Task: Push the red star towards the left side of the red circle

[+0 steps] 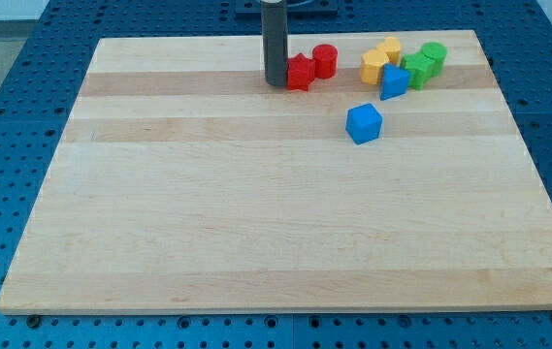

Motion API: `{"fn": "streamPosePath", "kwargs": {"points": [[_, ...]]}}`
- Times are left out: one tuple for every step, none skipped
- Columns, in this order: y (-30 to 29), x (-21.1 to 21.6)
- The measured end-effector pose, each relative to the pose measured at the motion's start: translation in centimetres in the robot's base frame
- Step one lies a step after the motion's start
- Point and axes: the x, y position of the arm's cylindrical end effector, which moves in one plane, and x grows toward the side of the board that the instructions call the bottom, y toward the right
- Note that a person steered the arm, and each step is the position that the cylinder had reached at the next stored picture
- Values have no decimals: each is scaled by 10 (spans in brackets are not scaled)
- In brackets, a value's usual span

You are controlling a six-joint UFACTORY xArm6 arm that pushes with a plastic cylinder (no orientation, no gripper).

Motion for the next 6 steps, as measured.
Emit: {"fn": "streamPosePath", "kwargs": {"points": [[0, 35], [1, 83], [26, 75], [36, 39], [36, 30], [32, 0]]}}
